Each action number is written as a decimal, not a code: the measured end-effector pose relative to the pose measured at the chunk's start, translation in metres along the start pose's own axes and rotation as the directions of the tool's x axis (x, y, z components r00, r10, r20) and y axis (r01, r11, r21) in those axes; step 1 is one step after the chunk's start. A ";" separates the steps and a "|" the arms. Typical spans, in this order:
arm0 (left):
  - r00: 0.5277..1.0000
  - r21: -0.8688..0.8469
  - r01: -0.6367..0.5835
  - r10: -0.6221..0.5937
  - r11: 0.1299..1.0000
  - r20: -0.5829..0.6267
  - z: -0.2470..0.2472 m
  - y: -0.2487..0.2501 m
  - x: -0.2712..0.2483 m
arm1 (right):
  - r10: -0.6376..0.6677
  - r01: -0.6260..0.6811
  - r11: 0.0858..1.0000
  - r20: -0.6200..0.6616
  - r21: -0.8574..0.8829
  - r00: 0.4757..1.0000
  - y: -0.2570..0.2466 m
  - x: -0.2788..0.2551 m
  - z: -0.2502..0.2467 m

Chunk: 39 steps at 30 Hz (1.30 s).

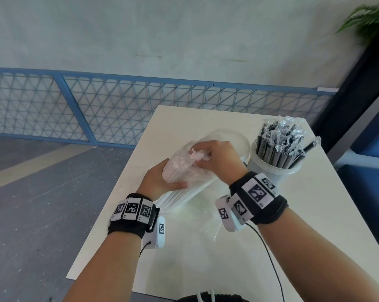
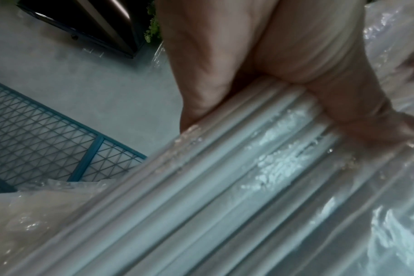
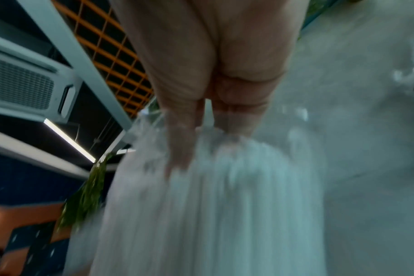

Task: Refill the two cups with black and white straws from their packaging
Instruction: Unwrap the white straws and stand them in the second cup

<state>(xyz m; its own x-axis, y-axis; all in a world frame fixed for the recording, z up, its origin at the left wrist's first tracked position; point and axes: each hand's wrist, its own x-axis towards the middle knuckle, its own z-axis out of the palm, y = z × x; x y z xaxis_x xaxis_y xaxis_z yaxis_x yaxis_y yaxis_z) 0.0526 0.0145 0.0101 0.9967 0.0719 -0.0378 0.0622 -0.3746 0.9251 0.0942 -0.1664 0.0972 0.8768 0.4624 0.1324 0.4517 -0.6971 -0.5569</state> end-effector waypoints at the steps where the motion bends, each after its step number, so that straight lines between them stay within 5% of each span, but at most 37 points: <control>1: 1.000 0.001 0.004 -0.004 1.000 -0.007 -0.001 0.000 0.000 | -0.005 0.006 1.000 -0.024 0.023 1.000 0.000 0.000 -0.008; 8: 0.998 -0.018 -0.010 0.009 1.000 -0.060 -0.004 0.004 0.001 | 0.017 0.061 0.959 -0.274 0.276 0.961 0.001 -0.005 -0.031; 13: 0.988 -0.102 -0.058 0.042 0.993 -0.151 -0.005 0.022 0.001 | 0.116 0.184 0.854 -0.524 0.486 0.844 -0.007 -0.014 -0.006; 16: 0.989 -0.120 -0.043 0.025 0.992 -0.145 0.001 0.022 -0.002 | 0.172 0.059 0.885 -0.442 0.462 0.880 -0.005 -0.012 0.001; 19: 0.994 -0.053 -0.034 0.029 0.998 -0.103 0.012 0.012 -0.008 | 0.203 -0.147 0.942 -0.163 0.303 0.966 0.001 -0.007 0.003; 25: 0.995 -0.015 -0.090 0.089 0.996 -0.039 0.018 0.016 -0.008 | 0.344 -0.225 0.823 -0.142 0.521 0.928 0.000 0.011 0.021; 29: 0.992 -0.059 -0.074 0.068 0.996 -0.103 0.017 0.015 -0.004 | 0.350 -0.158 0.692 -0.136 0.705 0.927 -0.007 0.014 0.016; 39: 0.991 -0.068 -0.064 0.055 0.996 -0.124 0.012 0.011 -0.001 | 0.329 0.073 0.562 -0.304 0.824 0.894 -0.011 0.022 -0.020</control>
<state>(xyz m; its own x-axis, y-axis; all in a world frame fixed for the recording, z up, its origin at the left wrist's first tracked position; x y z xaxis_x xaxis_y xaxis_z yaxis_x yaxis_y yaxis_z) 0.0525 -0.0014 0.0159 0.9844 0.1654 0.0600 -0.0050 -0.3143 0.9493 0.1117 -0.1591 0.1226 0.9827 0.0169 0.1843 0.1819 0.0935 -0.9789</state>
